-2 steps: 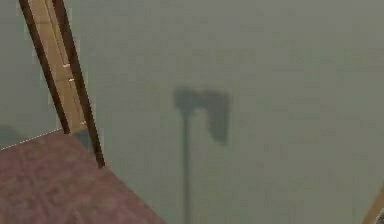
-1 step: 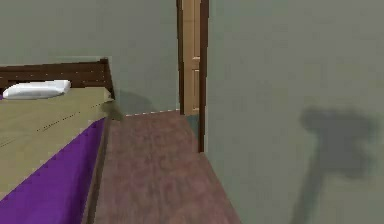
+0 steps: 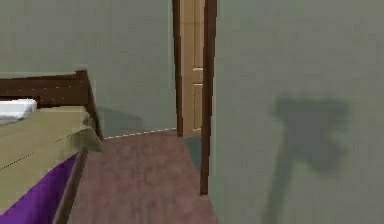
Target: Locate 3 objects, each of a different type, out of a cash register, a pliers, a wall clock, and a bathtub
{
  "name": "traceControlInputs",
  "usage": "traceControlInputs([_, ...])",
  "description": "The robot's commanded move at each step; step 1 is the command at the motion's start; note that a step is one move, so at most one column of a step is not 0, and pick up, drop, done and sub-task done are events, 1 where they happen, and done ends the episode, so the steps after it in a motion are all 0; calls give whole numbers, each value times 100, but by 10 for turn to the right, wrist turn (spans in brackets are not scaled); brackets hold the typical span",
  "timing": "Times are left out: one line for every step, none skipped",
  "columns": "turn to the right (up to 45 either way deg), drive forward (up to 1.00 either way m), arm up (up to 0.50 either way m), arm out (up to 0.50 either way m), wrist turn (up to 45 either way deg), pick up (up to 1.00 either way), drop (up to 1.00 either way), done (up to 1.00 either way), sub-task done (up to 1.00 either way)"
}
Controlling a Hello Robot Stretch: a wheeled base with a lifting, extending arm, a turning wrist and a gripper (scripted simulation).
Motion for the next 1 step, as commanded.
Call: traceControlInputs([-150, 0, 0, 0, 0, 0, 0, 0, 0])
